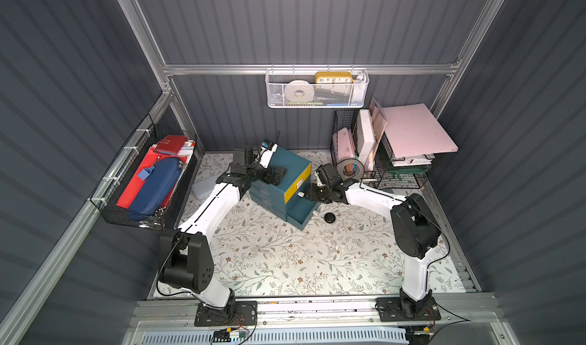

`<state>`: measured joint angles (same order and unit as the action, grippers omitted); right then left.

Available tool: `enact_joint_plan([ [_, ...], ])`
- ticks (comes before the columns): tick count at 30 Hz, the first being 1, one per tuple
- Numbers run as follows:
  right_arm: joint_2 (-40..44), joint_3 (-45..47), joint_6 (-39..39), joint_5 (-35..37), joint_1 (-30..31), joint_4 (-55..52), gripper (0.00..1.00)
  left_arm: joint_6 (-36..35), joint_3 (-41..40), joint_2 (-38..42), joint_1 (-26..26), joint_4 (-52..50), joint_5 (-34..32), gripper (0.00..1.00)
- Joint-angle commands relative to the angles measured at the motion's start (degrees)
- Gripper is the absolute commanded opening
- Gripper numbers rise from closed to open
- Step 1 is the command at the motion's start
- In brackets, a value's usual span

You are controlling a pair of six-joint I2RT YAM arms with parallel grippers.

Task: Put the bluetooth earphones in the drawer according to color
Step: Place the bluetooth earphone in the drawer, then pick up the Bluetooth earphone from the center of the board.

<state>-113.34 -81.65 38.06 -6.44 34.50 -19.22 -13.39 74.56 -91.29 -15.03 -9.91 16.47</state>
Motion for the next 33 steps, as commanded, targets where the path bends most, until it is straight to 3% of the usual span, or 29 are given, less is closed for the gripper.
enact_joint_plan([
  [1,-0.44,-1.24,-0.16,0.61,-0.31,-0.08,0.64,1.67,-2.3,-1.61,-0.44,-9.51,0.58,0.99],
  [6,1.17,-0.42,-0.45,1.87,-0.54,0.17,0.73,1.64,-2.35,-1.7,-0.44,-9.51,0.65,0.99],
  [19,10.39,6.12,-3.9,6.38,-3.74,-4.55,0.73,1.67,-2.25,-1.61,-0.44,-9.51,0.67,0.99],
  [23,10.99,6.59,-8.11,9.02,-3.81,-11.59,0.73,1.77,-2.17,-1.53,-0.49,-9.51,0.83,0.99],
  [33,12.1,12.6,-9.75,10.72,-3.66,-14.16,0.73,1.88,-2.12,-1.7,-0.52,-9.56,0.85,0.99],
])
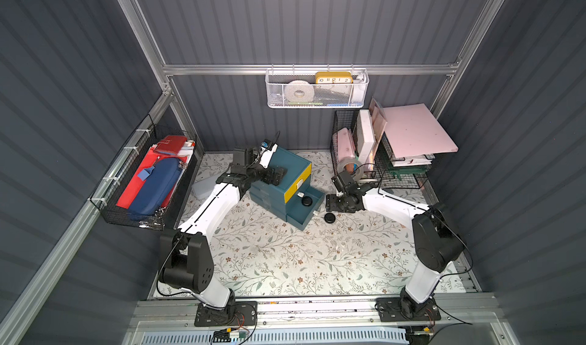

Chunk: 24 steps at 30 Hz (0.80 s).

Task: Put the bluetooth earphones in the drawer according to color
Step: Pick up the Bluetooth earphone from the center of the board.

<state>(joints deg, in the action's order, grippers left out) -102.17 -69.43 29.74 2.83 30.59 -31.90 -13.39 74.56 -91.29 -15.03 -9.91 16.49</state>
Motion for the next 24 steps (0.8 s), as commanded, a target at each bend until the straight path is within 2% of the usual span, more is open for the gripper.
enact_joint_plan([
  [1,0.69,0.43,-1.36,1.62,0.26,-1.83,0.73,1.8,-2.23,-1.7,-0.53,-9.52,0.87,0.99],
  [24,-5.77,-2.43,-1.83,-0.25,2.1,-1.55,0.73,1.79,-2.12,-1.61,-0.53,-9.69,0.56,0.99],
])
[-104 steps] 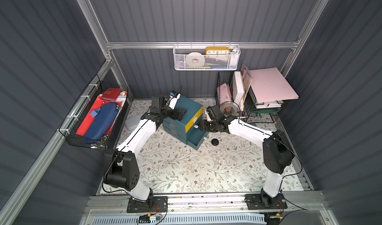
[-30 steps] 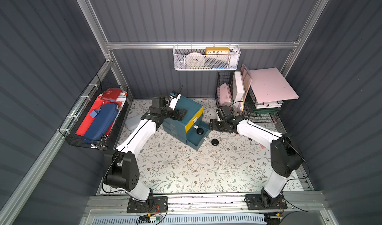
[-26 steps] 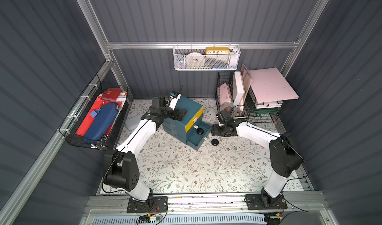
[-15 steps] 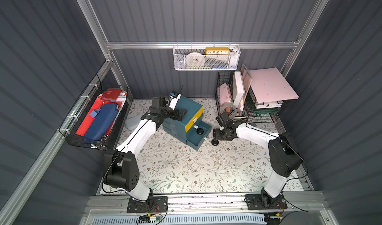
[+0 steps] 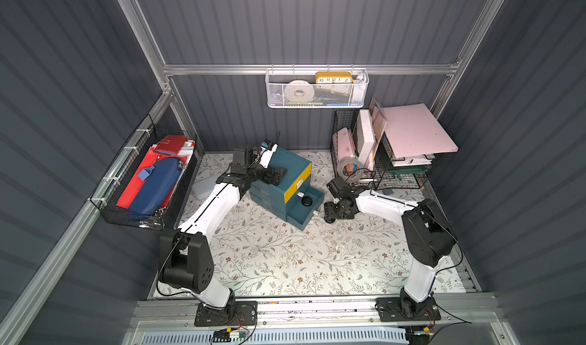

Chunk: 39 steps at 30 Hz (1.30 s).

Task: Put the bluetooth earphones in the drawer according to color
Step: Pick up the Bluetooth earphone from the center of the board.

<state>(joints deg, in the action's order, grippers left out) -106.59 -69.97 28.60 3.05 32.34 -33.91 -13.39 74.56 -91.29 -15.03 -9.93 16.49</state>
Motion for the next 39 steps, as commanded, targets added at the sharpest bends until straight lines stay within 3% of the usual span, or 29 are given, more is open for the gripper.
enact_joint_plan([
  [1,-1.66,-2.1,-0.8,-0.55,0.41,0.43,0.73,1.72,-2.14,-1.6,-0.53,-9.67,0.55,0.99],
  [22,-6.66,-5.69,-0.92,0.12,0.7,-3.41,0.71,1.7,-2.19,-1.7,-0.59,-9.67,0.47,0.99],
  [31,-6.94,-5.74,-1.42,0.54,0.78,-4.68,0.64,1.79,-2.22,-1.68,-0.62,-9.67,0.38,0.99],
  [39,-6.96,-5.03,-1.02,0.47,0.77,-6.19,0.69,1.7,-2.23,-1.26,-0.62,-9.75,-0.1,0.99],
])
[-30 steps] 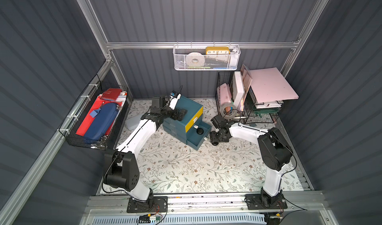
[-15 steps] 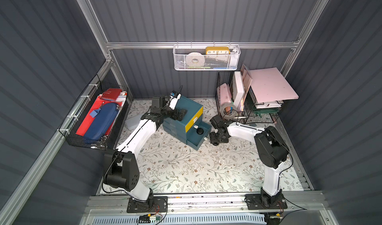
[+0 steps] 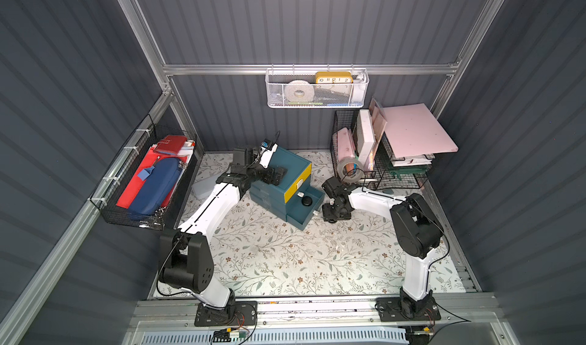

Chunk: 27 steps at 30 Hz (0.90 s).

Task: Put the bluetooth earphones in the drawer according to color
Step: Pick up the Bluetooth earphone from the center of the board.

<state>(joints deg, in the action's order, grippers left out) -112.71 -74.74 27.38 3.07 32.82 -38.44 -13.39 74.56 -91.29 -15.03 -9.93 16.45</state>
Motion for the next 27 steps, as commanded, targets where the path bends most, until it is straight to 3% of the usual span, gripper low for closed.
enact_joint_plan([
  [1,-0.85,-0.03,0.23,0.49,0.29,-1.61,0.69,1.69,-2.08,-1.26,-0.62,-9.84,-0.01,0.99],
  [12,-0.85,0.44,-0.13,-0.65,0.27,-1.38,0.57,1.6,-2.23,-1.53,-0.88,-9.74,-0.19,0.99],
  [21,0.34,0.87,0.62,0.0,0.3,-1.22,0.2,1.7,-2.22,-1.53,-0.88,-9.75,-0.01,0.99],
  [24,1.37,0.93,0.84,1.08,0.32,-1.09,0.0,1.52,-2.18,-1.48,-0.88,-9.75,-0.03,0.99],
  [27,3.4,1.09,0.93,2.03,0.24,-0.52,0.0,1.69,-2.22,-1.53,-0.88,-9.75,-0.01,1.0],
])
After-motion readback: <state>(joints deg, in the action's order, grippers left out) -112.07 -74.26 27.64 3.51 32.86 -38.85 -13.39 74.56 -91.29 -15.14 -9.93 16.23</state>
